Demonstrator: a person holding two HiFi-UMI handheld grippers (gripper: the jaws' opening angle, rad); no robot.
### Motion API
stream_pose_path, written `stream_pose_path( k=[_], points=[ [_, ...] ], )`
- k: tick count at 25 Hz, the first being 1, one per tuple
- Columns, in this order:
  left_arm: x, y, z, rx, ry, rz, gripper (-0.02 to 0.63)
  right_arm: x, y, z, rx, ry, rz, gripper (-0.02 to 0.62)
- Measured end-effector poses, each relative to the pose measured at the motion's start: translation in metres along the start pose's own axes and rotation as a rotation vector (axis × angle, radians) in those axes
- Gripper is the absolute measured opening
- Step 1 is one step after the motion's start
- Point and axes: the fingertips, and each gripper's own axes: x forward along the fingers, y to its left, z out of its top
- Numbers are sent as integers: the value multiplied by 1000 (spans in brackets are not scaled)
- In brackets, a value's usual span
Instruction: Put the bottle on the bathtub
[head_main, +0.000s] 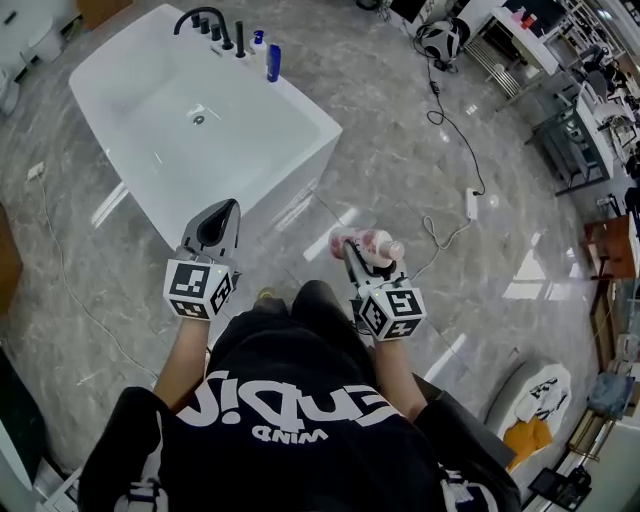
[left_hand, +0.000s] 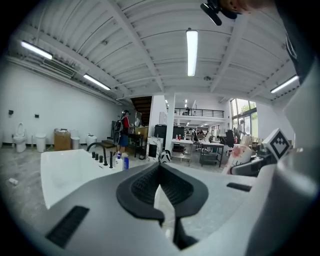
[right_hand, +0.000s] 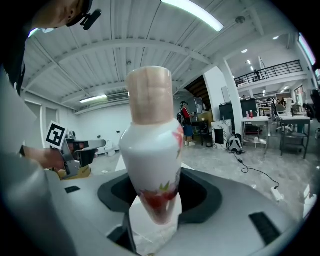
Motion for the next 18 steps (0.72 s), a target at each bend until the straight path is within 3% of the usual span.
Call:
stream_pose_path(
  k=[5, 9, 18],
  points=[
    [21, 13, -8, -21, 14, -9, 8, 23, -1, 3, -5, 4, 3, 239],
    [49, 14, -8, 18, 24, -17, 8, 47, -18, 11, -15, 7, 12, 241],
    [130, 56, -3, 22, 46, 41, 8, 142, -65, 38, -18, 47, 91, 239]
  ],
)
